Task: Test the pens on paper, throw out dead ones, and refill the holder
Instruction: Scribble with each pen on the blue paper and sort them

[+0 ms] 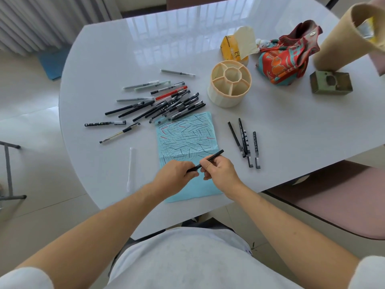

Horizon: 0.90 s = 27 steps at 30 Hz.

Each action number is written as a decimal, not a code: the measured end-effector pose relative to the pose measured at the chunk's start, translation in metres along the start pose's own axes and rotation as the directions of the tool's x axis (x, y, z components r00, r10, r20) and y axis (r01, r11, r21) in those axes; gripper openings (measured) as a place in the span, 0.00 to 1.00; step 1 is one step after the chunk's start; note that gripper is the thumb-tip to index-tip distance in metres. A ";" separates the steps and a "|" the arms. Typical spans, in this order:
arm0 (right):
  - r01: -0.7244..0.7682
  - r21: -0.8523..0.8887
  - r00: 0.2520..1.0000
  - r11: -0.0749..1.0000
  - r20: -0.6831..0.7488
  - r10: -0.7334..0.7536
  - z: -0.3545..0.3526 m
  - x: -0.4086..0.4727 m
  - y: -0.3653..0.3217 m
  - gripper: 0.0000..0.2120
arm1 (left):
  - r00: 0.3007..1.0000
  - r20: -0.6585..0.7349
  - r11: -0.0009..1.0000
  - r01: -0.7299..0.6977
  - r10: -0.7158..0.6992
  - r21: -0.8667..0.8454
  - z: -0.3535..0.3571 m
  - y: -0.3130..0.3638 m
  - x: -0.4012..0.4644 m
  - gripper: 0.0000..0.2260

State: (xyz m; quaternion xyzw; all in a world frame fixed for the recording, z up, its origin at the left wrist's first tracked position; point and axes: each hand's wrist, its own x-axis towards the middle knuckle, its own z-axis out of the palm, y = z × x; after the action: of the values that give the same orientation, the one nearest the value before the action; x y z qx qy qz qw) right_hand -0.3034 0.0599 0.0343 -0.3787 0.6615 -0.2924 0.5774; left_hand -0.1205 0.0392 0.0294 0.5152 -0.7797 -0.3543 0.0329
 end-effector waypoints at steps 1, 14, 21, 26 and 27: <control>-0.011 0.005 1.000 1.000 -0.001 0.011 -0.006 0.006 -0.004 0.05 | 1.000 -0.006 1.000 0.002 -0.002 -0.008 -0.002 -0.001 0.003 0.10; -0.029 -0.746 0.988 0.665 -0.125 -0.097 -0.083 0.099 -0.032 0.08 | 0.992 -0.070 0.994 0.104 -0.107 -0.041 0.000 -0.052 -0.014 0.11; 0.011 -0.897 0.955 0.441 -0.121 -0.270 -0.067 0.116 -0.036 0.10 | 0.996 -0.093 0.997 0.006 0.001 0.075 -0.006 -0.083 -0.028 0.17; 0.338 -0.845 0.883 0.413 0.134 -0.450 -0.007 0.150 -0.072 0.10 | 1.000 0.019 0.982 -0.011 0.008 0.187 -0.008 -0.089 -0.031 0.21; 0.372 -0.841 0.872 0.394 0.171 -0.459 0.004 0.158 -0.078 0.11 | 0.999 0.035 0.981 -0.009 0.002 0.193 -0.009 -0.089 -0.031 0.21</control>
State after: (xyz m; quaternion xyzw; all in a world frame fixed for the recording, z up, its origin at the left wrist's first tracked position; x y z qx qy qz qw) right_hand -0.2940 -0.1150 0.0118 -0.7510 0.6264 -0.0794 0.1933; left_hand -0.0324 0.0409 -0.0066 0.5077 -0.8122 -0.2859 -0.0299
